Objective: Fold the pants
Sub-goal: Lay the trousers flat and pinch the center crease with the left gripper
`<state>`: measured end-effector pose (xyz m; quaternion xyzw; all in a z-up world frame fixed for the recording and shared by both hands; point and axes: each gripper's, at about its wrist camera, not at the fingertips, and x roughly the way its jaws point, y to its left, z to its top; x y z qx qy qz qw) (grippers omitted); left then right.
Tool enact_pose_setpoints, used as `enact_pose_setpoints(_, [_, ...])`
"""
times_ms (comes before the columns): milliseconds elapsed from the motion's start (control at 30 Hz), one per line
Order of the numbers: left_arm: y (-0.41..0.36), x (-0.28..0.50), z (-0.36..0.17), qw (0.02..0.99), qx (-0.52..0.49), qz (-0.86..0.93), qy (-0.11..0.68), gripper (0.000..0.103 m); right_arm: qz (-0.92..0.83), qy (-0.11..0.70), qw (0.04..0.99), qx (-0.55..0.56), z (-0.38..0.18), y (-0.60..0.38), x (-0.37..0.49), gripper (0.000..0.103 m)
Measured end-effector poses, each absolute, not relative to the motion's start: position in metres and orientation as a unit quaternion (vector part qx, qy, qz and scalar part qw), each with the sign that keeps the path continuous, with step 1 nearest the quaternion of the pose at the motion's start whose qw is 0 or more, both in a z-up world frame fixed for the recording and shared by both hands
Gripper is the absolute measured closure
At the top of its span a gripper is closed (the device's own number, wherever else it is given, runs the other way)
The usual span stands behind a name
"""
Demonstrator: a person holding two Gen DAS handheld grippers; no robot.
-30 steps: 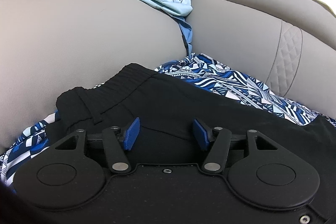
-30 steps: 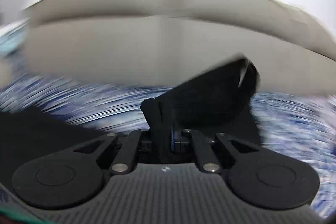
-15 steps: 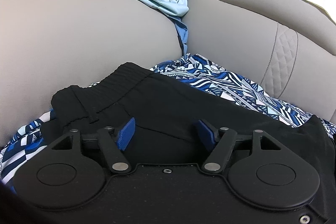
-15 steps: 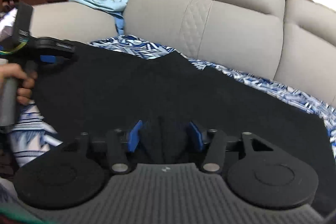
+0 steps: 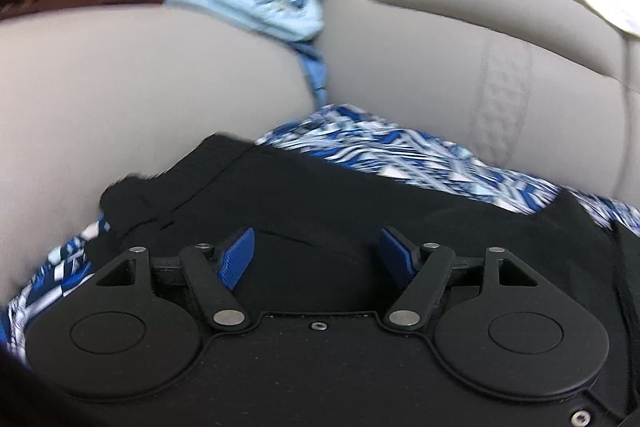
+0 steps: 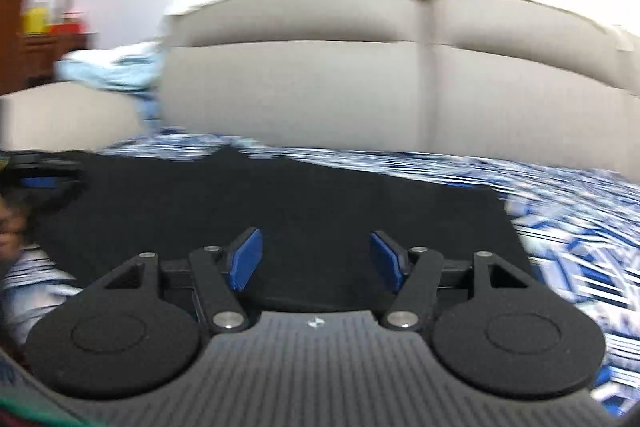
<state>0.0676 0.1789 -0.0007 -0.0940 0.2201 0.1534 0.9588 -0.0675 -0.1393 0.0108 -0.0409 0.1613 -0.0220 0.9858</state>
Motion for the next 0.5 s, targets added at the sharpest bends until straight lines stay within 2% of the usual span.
enact_pose_setpoints(267, [0.096, 0.046, 0.029, 0.964, -0.068, 0.007, 0.256, 0.031, -0.128, 0.197, 0.972, -0.026, -0.018, -0.193, -0.057, 0.029])
enact_pose_setpoints(500, [0.028, 0.041, 0.018, 0.931, -0.113, -0.098, 0.333, 0.031, -0.109, 0.183, 0.976, -0.043, -0.031, -0.195, -0.068, 0.029])
